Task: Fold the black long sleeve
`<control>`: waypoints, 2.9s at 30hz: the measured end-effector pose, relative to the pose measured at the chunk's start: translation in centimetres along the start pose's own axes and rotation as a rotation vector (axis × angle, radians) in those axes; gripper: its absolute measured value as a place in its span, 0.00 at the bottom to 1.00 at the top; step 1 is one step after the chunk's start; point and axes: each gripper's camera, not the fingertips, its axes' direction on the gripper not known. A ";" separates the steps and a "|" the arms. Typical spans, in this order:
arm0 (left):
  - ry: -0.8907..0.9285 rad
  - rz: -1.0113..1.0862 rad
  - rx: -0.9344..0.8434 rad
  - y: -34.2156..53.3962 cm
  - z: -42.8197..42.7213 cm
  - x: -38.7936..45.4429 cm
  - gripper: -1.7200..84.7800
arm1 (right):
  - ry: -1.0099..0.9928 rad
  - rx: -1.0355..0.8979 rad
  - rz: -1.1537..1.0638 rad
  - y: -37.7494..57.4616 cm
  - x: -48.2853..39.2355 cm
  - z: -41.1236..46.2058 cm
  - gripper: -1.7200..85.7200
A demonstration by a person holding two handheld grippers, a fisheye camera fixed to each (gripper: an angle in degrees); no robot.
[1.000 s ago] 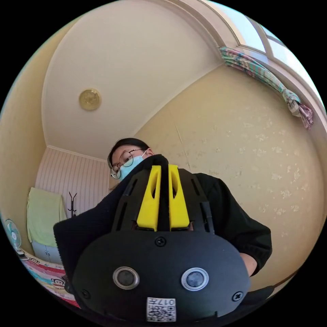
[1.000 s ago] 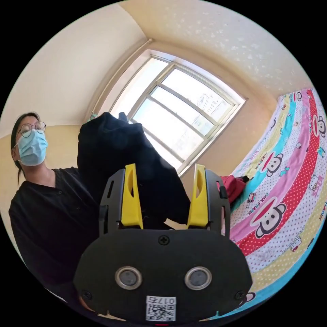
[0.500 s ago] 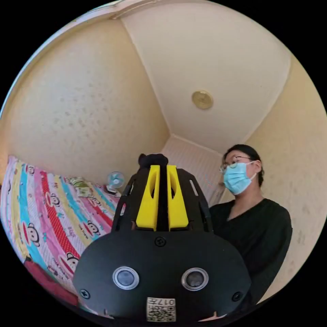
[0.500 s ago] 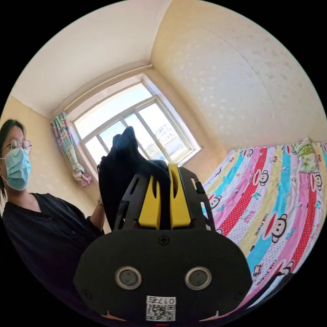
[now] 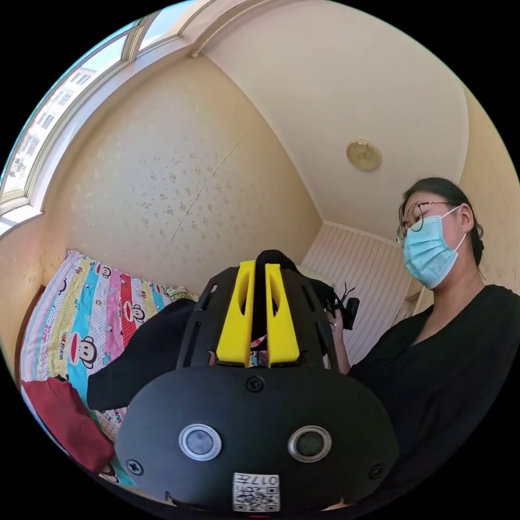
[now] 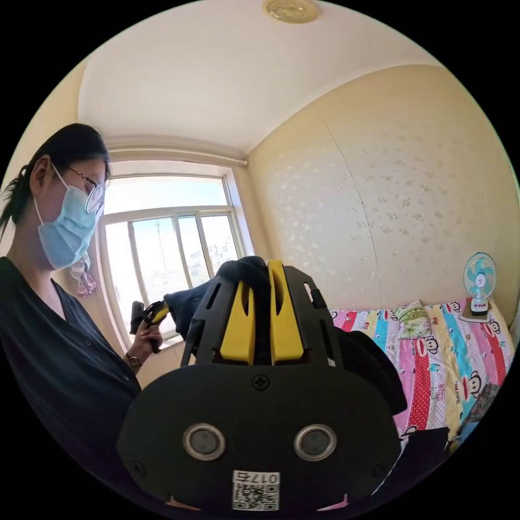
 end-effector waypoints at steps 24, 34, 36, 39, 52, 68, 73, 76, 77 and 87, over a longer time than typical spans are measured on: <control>-0.701 -0.751 -0.635 5.5 22.7 -48.0 0.17 | 0.275 -1.285 0.588 30.5 33.8 39.1 0.16; -0.762 -0.837 -1.233 19.4 27.9 -43.7 0.10 | 0.354 -1.650 0.833 43.8 33.4 32.4 0.08; -0.659 -0.845 -1.319 16.7 28.4 -45.3 0.07 | 0.320 -1.673 0.852 41.3 35.7 32.3 0.07; -0.492 -0.902 -1.144 7.3 23.6 -47.4 0.06 | 0.263 -1.576 0.816 33.4 40.3 30.8 0.07; -0.812 -1.143 -0.226 -7.0 -6.8 -44.1 0.15 | 0.486 -1.329 0.934 31.6 43.9 21.1 0.16; -0.647 -1.023 -1.284 -0.3 7.3 -45.3 0.08 | 0.033 -1.813 0.847 41.6 39.2 21.2 0.07; -0.731 -1.255 -1.099 0.4 1.5 -42.8 0.11 | 0.308 -1.489 1.018 37.9 42.6 14.3 0.14; -0.750 -1.283 -1.000 -1.2 -0.3 -41.4 0.11 | 0.605 -1.123 1.167 34.5 46.4 9.6 0.17; -0.769 -1.281 -1.011 -1.7 -0.5 -40.9 0.11 | 0.632 -1.055 1.190 34.4 47.0 8.8 0.17; -0.843 -1.106 -1.110 -6.6 2.0 -37.1 0.11 | 0.809 -0.613 1.216 34.3 46.9 7.0 0.06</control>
